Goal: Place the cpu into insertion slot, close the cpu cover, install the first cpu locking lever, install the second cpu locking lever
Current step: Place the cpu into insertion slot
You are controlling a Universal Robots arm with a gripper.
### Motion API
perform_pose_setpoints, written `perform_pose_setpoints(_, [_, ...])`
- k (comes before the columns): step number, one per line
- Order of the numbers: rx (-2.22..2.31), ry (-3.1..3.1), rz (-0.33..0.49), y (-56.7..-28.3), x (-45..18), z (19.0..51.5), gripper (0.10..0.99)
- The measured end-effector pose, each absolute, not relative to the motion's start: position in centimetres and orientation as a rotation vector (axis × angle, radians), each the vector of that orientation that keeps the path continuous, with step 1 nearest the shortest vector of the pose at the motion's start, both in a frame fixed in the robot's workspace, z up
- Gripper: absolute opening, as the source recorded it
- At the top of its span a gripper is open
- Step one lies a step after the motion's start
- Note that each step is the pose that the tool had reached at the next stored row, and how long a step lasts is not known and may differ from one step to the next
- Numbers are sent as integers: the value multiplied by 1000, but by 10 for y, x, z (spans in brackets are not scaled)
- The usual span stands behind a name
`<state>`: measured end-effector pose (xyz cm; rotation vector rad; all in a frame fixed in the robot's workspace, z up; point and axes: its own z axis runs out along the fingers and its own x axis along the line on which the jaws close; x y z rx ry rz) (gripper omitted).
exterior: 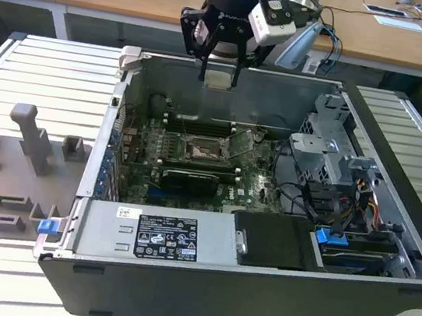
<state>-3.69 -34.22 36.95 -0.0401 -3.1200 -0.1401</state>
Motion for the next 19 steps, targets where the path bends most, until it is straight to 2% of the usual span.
perform_pose_setpoints(19, [-488,-3095,-137,-342,-37,364,541])
